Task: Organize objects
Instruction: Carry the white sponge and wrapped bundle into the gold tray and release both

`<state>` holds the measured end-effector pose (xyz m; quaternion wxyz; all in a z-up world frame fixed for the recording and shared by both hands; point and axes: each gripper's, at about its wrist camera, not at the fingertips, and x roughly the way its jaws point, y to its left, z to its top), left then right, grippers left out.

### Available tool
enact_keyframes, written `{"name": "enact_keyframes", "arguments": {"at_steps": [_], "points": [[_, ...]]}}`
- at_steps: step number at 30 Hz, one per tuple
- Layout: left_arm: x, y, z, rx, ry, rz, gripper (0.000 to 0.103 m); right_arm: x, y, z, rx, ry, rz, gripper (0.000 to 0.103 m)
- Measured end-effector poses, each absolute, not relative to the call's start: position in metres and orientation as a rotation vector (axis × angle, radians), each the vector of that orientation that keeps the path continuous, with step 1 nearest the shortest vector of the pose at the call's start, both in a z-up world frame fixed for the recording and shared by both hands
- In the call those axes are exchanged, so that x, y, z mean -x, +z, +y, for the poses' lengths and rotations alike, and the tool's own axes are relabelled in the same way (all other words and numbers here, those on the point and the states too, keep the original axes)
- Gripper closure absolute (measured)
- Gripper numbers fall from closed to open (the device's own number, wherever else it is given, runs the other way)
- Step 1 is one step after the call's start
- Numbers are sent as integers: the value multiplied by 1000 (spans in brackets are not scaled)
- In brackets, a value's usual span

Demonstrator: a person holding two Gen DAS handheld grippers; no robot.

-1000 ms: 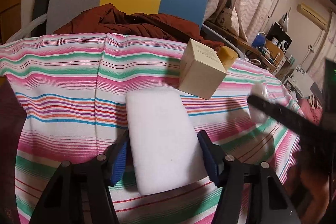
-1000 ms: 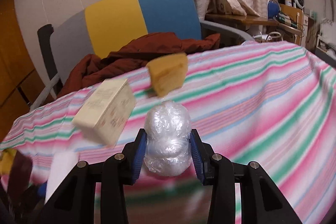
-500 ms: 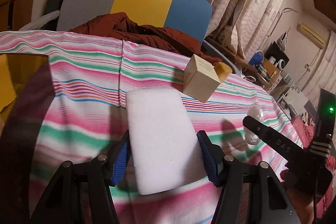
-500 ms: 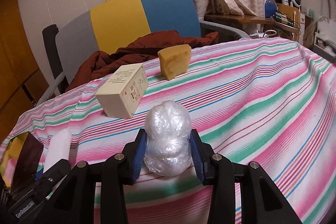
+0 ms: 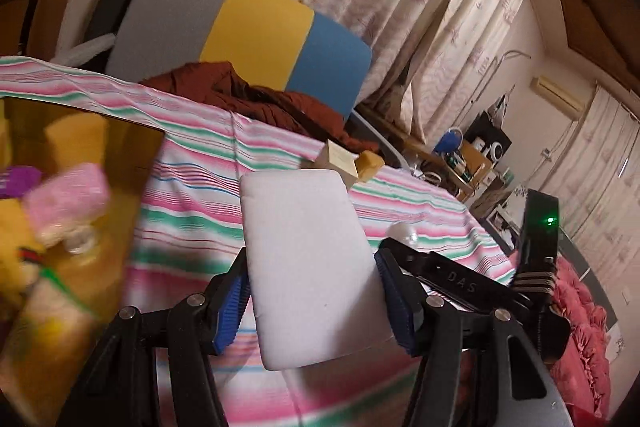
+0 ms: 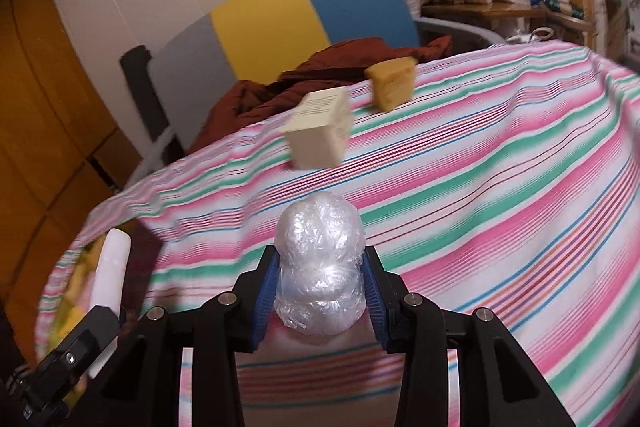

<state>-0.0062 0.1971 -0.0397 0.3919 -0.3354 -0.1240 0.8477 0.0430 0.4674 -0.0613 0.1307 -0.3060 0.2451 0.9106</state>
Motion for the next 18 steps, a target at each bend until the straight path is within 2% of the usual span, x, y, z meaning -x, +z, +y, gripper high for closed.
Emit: {"name": "enact_keyframes", "arguments": {"at_steps": [11, 18], "points": [[18, -8, 86, 817, 2356, -362, 41, -32, -23, 353, 966, 2943, 697, 62], [52, -17, 17, 923, 2453, -453, 41, -11, -19, 285, 1080, 3061, 606, 62]]}}
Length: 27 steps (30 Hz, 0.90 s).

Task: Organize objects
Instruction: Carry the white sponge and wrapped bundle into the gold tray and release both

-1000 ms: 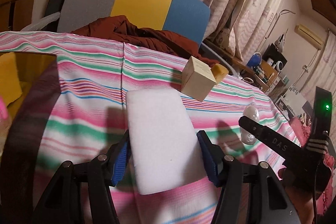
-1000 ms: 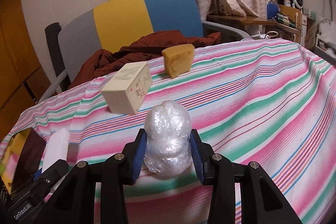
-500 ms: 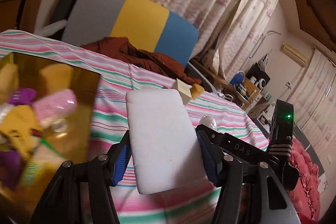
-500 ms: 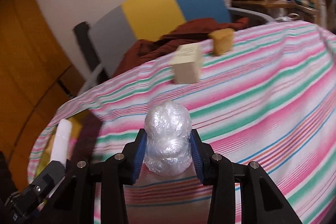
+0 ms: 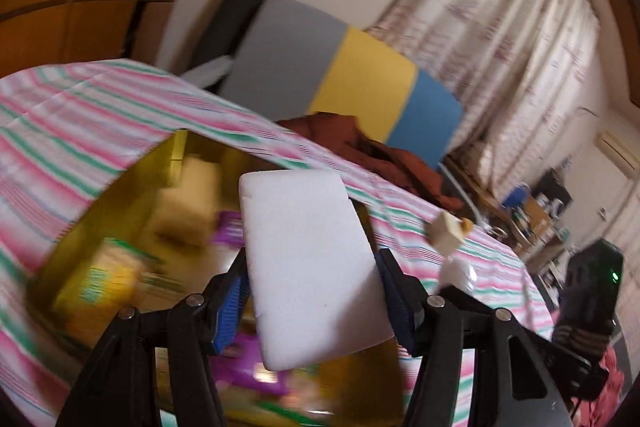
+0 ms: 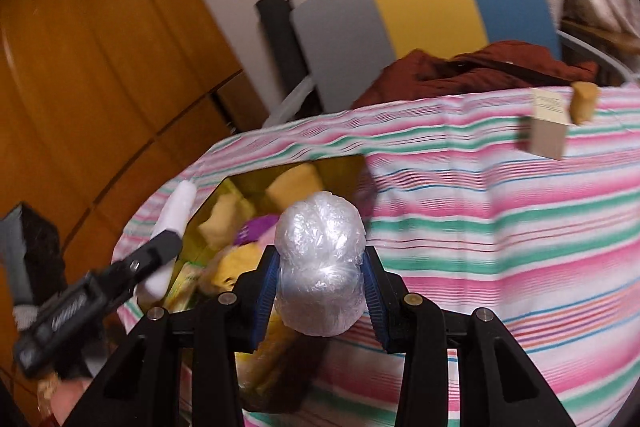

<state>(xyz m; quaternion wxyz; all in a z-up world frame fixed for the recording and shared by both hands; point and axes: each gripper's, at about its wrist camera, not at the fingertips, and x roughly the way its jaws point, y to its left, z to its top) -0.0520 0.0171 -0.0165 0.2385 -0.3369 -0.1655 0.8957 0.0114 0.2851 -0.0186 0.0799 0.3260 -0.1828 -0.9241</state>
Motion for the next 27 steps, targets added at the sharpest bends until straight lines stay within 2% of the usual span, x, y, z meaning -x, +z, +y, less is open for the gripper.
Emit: {"name": "enact_keyframes", "arguments": {"at_steps": [9, 11, 14, 16, 25, 26, 27], "points": [[80, -47, -7, 1110, 2502, -329, 41, 15, -33, 243, -1075, -2755, -409, 58], [83, -52, -12, 1135, 2501, -307, 41, 17, -34, 243, -1094, -2798, -387, 41], [87, -57, -18, 1167, 2500, -290, 41, 13, -32, 250, -1078, -2836, -431, 27], [93, -61, -18, 1211, 2497, -268, 41, 7, -30, 253, -1058, -2856, -454, 23], [123, -69, -14, 1329, 2541, -208, 38, -8, -35, 258, -1057, -2841, -531, 22], [122, -66, -15, 1327, 2554, -226, 33, -9, -35, 259, -1055, -2839, -536, 22], [119, -61, -17, 1312, 2571, -243, 25, -10, -35, 261, -1053, -2842, -541, 22]]}}
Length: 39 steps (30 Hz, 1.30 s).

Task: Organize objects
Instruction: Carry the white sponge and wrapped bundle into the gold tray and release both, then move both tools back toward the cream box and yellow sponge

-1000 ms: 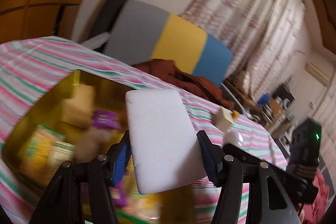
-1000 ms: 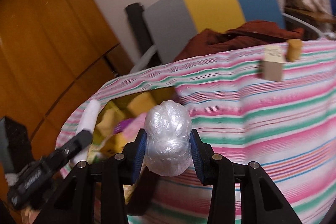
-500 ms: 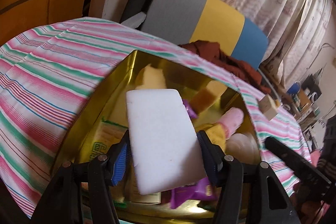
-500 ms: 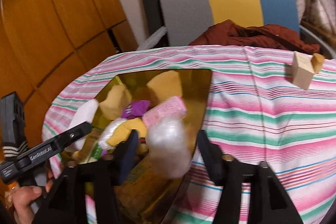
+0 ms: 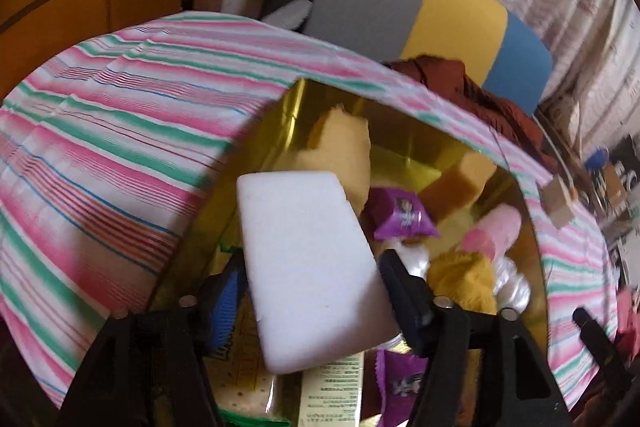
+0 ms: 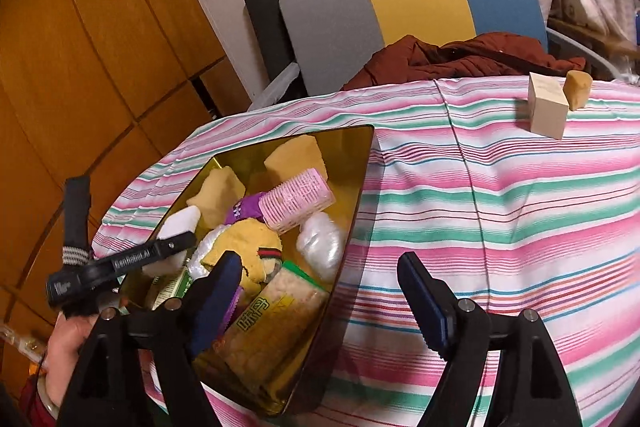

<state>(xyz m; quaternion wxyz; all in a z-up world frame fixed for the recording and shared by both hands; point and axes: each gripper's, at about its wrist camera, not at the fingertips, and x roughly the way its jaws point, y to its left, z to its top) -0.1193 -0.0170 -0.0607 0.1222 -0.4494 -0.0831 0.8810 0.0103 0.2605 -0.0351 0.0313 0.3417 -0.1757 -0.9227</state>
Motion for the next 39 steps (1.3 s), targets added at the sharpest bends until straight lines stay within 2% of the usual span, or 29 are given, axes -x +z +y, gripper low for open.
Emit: {"name": "enact_keyframes", "arguments": {"at_steps": [2, 7, 15, 18, 25, 29, 39], "points": [[112, -51, -21, 1249, 2608, -276, 20, -13, -35, 264, -1045, -2845, -554, 22], [100, -38, -36, 1160, 2617, -399, 20, -16, -37, 274, -1043, -2849, -600, 22], [76, -39, -60, 1048, 2562, -730, 23, -22, -40, 287, -1038, -2859, -649, 22], [79, -41, -42, 1083, 2518, -657, 32, -23, -42, 292, -1045, -2855, -677, 22], [105, -49, 0, 1153, 2445, -469, 33, -26, -47, 301, -1055, -2845, -724, 22], [104, -36, 7, 1112, 2439, -491, 32, -30, -44, 307, -1040, -2854, -739, 22], [63, -21, 47, 1043, 2445, -358, 30, -35, -50, 338, -1046, -2887, -825, 22]]}}
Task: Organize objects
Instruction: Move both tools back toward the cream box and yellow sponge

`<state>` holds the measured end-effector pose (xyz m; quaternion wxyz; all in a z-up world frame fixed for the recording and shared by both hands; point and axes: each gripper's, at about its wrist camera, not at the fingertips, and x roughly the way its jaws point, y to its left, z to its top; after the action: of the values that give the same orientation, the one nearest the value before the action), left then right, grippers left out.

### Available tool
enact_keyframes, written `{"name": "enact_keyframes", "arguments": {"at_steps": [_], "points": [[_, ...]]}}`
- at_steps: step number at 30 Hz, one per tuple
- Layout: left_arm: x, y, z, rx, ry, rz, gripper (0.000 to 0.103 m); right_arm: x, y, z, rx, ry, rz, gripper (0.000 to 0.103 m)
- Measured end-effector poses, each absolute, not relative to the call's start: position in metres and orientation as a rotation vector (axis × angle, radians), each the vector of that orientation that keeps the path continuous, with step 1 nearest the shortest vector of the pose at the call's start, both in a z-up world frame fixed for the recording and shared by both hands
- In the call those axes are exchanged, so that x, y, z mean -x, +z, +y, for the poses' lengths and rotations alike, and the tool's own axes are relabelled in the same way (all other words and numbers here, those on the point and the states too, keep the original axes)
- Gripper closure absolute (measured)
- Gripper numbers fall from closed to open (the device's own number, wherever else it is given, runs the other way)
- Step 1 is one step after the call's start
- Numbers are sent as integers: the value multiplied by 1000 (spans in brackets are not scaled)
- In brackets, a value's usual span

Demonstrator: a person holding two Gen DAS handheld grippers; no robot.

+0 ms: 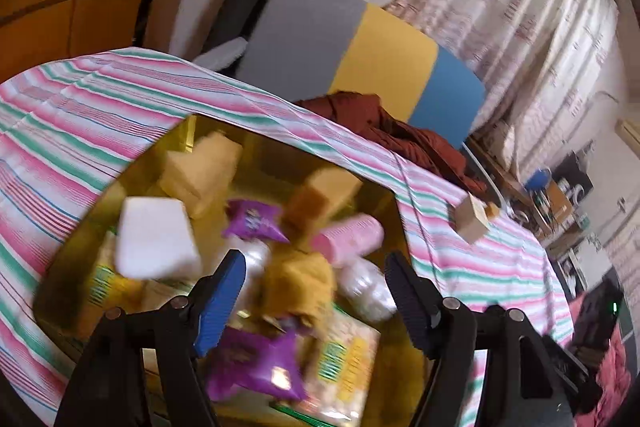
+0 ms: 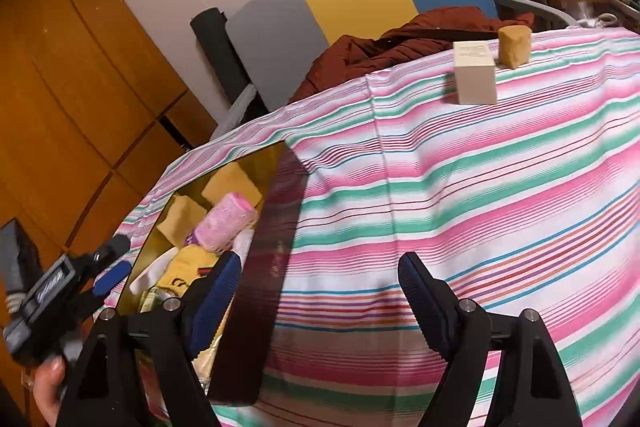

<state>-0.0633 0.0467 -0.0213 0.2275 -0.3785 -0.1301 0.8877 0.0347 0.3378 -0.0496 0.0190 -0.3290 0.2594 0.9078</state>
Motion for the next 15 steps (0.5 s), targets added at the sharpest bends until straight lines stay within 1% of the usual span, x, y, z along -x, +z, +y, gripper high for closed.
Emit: {"name": "enact_keyframes", "arguments": {"at_steps": [6, 15], "points": [[39, -20, 92, 1026, 2369, -222, 30, -38, -53, 367, 1019, 2753, 779, 20], [15, -23, 149, 1042, 2257, -99, 30, -44, -59, 427, 997, 2617, 702, 20]]}}
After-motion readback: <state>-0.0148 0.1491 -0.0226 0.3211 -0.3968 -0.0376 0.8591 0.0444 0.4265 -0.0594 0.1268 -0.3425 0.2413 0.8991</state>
